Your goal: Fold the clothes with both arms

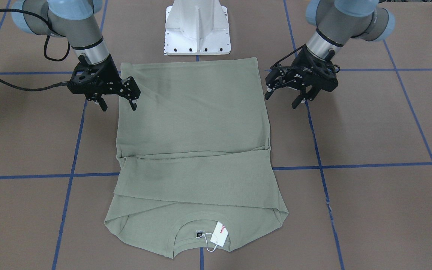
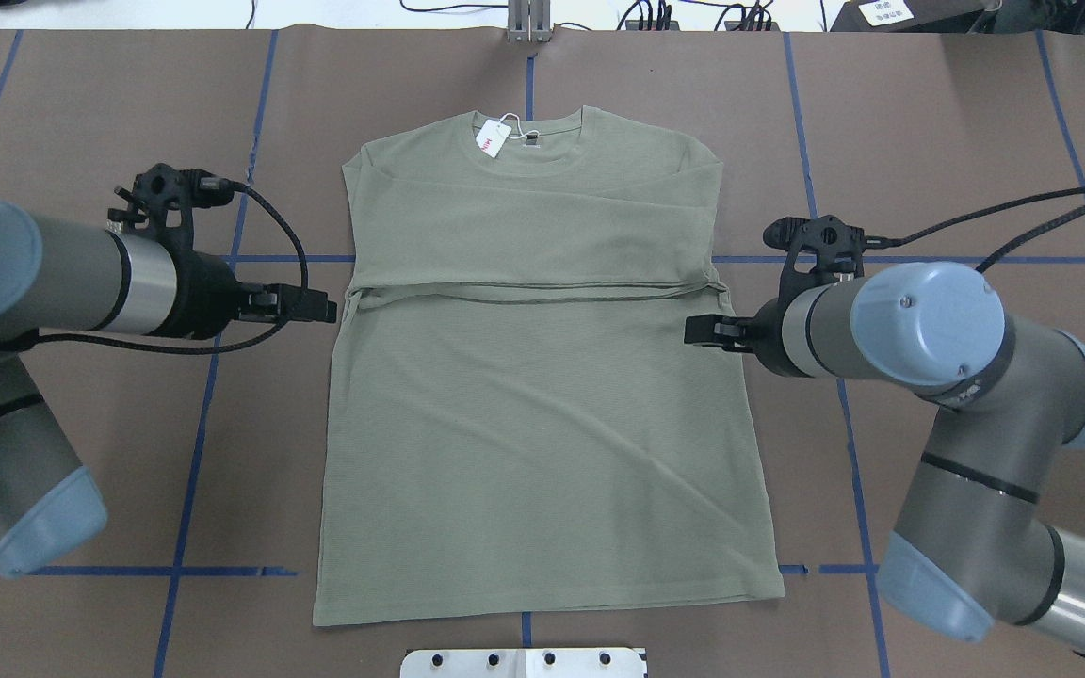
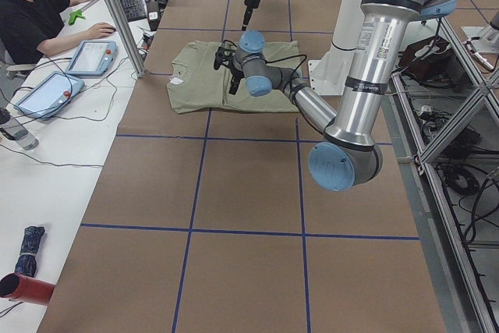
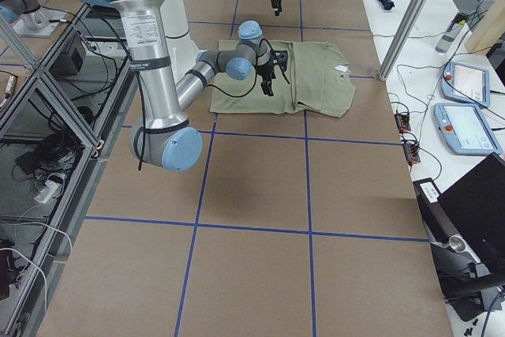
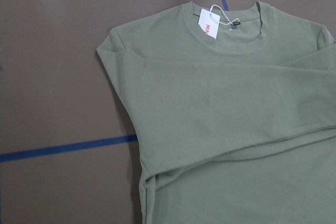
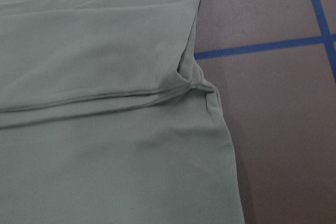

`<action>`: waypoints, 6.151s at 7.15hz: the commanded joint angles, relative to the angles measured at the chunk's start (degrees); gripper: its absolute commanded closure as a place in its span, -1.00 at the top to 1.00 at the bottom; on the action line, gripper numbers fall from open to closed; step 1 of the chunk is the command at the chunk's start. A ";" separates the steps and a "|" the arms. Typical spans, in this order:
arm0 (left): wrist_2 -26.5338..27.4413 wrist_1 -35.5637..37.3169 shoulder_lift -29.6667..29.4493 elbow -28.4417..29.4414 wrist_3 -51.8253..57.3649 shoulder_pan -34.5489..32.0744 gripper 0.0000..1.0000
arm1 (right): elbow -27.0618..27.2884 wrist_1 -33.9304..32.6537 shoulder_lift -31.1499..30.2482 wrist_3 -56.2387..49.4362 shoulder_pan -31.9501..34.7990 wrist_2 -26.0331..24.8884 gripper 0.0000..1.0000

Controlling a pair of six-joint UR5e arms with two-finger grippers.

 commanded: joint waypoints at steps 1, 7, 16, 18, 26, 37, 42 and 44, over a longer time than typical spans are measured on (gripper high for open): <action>5.65 -5.04 5.22 -0.52 -8.01 7.77 1.00 | 4.78 0.54 -5.06 6.40 -8.50 -6.27 1.00; 18.76 -0.35 13.00 -9.32 -28.53 29.49 0.70 | 7.00 13.64 -16.77 11.44 -16.98 -14.12 0.99; 20.28 4.84 8.69 -5.27 -28.45 32.86 0.13 | 7.01 13.64 -16.77 11.44 -18.12 -15.88 1.00; 20.90 4.84 8.69 -4.66 -28.19 32.68 0.13 | 7.01 13.64 -16.77 11.44 -18.12 -15.88 1.00; 20.99 4.84 8.60 -3.95 -27.92 32.95 -1.00 | 7.01 13.55 -16.77 11.70 -18.64 -17.10 0.99; 20.81 4.75 6.23 -9.66 -28.10 30.75 -1.00 | 5.95 6.78 -17.74 32.18 -32.53 -28.70 0.53; 20.81 4.75 6.23 -9.75 -28.28 30.75 -1.00 | 6.13 6.69 -17.48 32.10 -32.62 -29.68 -1.00; 20.64 4.84 6.23 -10.80 -28.19 30.66 -1.00 | 10.48 2.78 -18.09 31.66 -32.19 -29.07 -1.00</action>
